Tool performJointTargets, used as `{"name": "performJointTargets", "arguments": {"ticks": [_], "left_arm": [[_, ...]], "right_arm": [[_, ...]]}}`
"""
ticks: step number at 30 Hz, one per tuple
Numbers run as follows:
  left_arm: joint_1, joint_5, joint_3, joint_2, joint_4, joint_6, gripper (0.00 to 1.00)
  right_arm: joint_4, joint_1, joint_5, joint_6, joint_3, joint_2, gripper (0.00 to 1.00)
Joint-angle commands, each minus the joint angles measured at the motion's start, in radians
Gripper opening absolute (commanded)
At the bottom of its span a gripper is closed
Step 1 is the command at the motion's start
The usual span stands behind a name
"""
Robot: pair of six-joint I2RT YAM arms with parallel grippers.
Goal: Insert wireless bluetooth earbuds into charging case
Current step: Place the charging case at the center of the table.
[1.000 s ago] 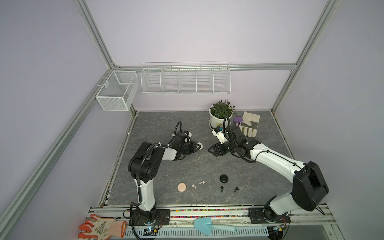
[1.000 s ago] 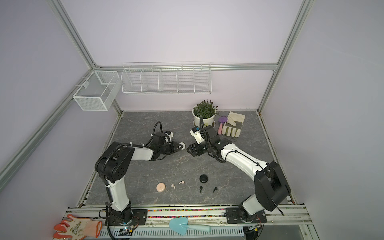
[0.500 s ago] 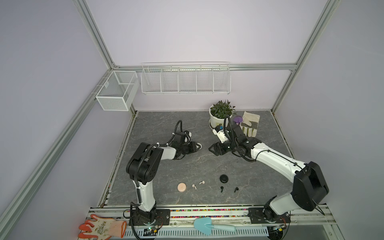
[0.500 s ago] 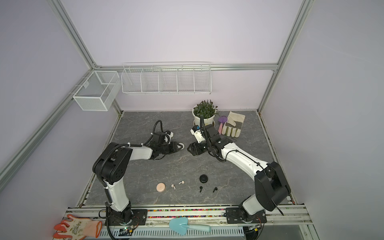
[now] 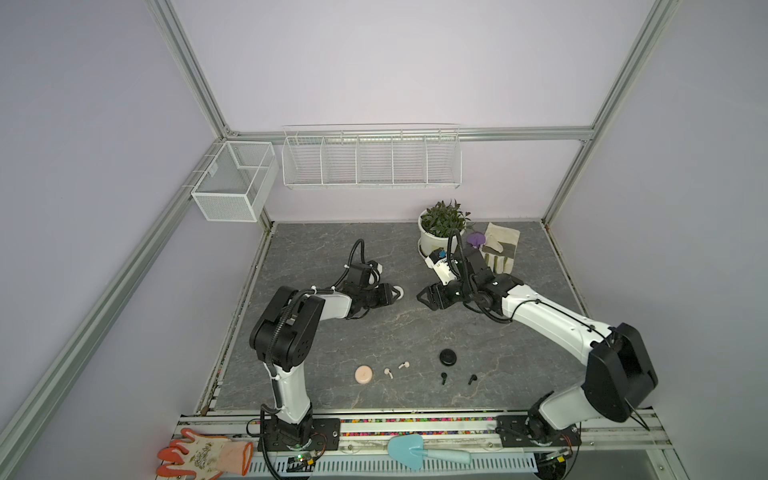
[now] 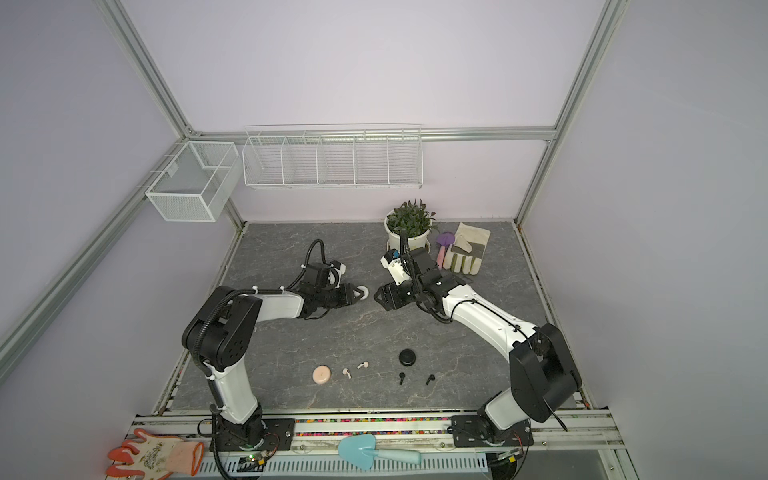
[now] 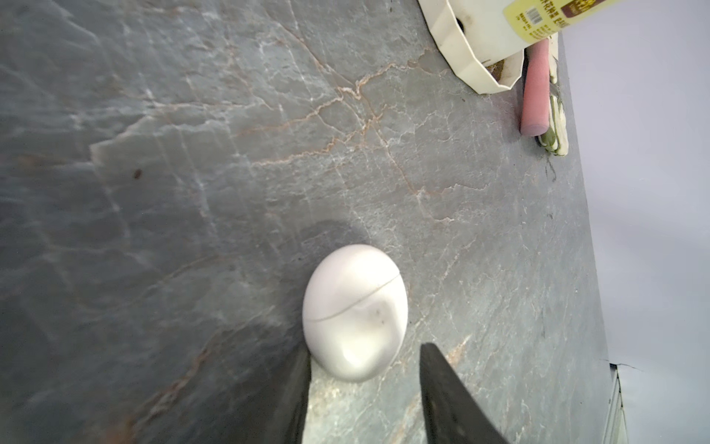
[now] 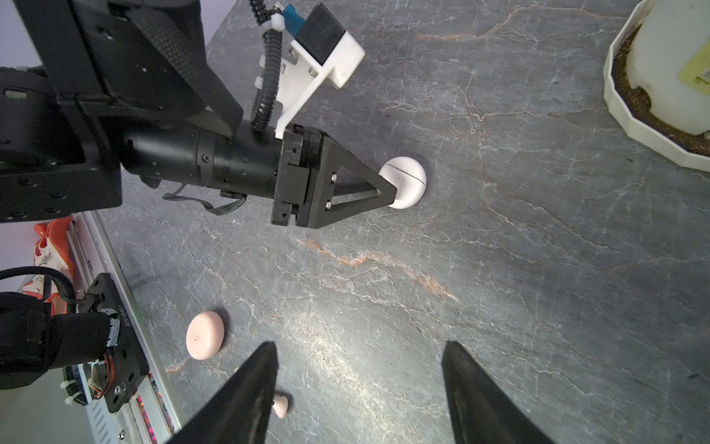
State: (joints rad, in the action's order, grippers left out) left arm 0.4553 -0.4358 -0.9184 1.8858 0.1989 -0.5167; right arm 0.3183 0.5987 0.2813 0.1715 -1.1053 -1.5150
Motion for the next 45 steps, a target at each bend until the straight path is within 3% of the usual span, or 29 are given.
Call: {"name": "performJointTargets", "arguments": {"ticks": [1, 29, 37, 41, 45], "left_arm": [[-0.009, 0.081, 0.000, 0.019, -0.103, 0.041, 0.49], [0.005, 0.004, 0.009, 0.021, -0.003, -0.033, 0.48], [-0.011, 0.057, 0.104, -0.143, -0.059, -0.028, 0.48], [-0.025, 0.095, 0.162, -0.286, -0.148, -0.029, 0.48], [-0.044, 0.111, 0.210, -0.416, -0.250, -0.039, 0.48]], "right_arm": [[0.002, -0.004, 0.008, -0.015, -0.014, 0.006, 0.71], [-0.001, -0.006, 0.006, -0.001, 0.004, 0.006, 0.71], [0.062, -0.005, 0.043, -0.090, 0.020, 0.093, 0.73], [0.016, 0.067, 0.114, -0.199, 0.134, 0.203, 0.74], [-0.049, 0.268, 0.050, -0.326, 0.257, 0.249, 0.75]]}}
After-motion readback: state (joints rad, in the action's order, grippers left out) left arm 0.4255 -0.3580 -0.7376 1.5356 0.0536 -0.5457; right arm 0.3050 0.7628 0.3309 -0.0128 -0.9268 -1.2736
